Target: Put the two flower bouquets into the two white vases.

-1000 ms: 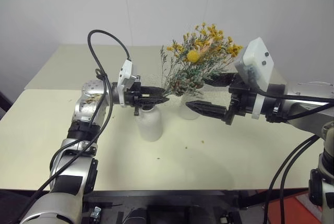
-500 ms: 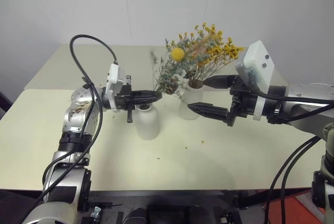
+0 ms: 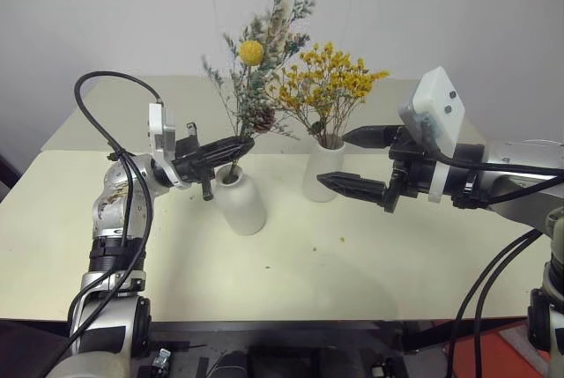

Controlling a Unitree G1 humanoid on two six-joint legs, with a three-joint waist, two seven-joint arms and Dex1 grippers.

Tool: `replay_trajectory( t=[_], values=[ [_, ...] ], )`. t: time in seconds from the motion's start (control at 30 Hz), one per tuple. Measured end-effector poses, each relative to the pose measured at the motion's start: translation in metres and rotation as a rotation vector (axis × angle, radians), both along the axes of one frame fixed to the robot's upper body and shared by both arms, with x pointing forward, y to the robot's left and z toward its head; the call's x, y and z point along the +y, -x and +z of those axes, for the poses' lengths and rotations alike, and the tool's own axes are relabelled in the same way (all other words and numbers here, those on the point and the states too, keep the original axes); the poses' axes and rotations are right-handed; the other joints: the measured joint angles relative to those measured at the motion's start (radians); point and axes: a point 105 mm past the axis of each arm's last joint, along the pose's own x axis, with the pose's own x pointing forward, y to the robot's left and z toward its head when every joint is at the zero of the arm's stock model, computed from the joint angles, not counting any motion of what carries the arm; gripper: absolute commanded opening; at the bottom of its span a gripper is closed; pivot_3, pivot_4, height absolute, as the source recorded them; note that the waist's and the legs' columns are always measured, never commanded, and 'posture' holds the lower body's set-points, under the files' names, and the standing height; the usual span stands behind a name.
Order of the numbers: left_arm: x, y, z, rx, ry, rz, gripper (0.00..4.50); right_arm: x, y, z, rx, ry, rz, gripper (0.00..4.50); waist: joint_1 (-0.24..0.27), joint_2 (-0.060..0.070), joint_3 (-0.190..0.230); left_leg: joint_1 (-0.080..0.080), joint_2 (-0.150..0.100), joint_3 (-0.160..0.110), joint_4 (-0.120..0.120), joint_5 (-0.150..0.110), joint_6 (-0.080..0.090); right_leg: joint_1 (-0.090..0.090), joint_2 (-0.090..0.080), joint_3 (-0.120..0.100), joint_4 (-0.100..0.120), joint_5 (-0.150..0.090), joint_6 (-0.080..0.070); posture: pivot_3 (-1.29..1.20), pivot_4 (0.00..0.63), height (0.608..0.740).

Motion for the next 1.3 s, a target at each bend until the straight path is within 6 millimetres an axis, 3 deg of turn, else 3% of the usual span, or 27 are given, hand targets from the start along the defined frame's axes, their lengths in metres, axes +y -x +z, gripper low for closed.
replay_trajectory(
  t=[0.43,0.97,1.07,1.3],
  values=[
    [0.012,-0.004,0.005,-0.053,0.114,0.076,0.02,-0.001,-0.002,-0.003,-0.001,0.0,-0.014,4.5,0.001,0.0,0.0,0.0,0.0,0.0,0.0,0.0,0.0,0.0,0.0,0.0,0.0,0.0,0.0,0.0,0.15,0.74],
    [0.015,-0.004,-0.011,0.016,0.18,0.117,0.02,-0.003,-0.004,-0.006,-0.004,0.002,-0.026,4.5,0.002,0.0,0.0,0.0,0.0,0.0,0.0,0.0,0.0,0.0,0.0,0.0,0.0,0.0,0.0,0.0,0.15,0.74],
    [0.013,-0.006,-0.011,0.024,0.203,0.125,0.77,-0.003,-0.004,-0.006,-0.005,0.004,-0.028,4.5,0.002,0.0,0.0,0.0,0.0,0.0,0.0,0.0,0.0,0.0,0.0,0.0,0.0,0.0,0.0,0.0,0.15,0.74],
    [0.011,-0.005,-0.008,0.015,0.23,0.116,2.97,-0.004,-0.005,-0.007,-0.008,0.006,-0.035,4.5,0.001,0.0,0.0,0.0,0.0,0.0,0.0,0.0,0.0,0.0,0.0,0.0,0.0,0.0,0.0,0.0,0.15,0.74]
  ],
)
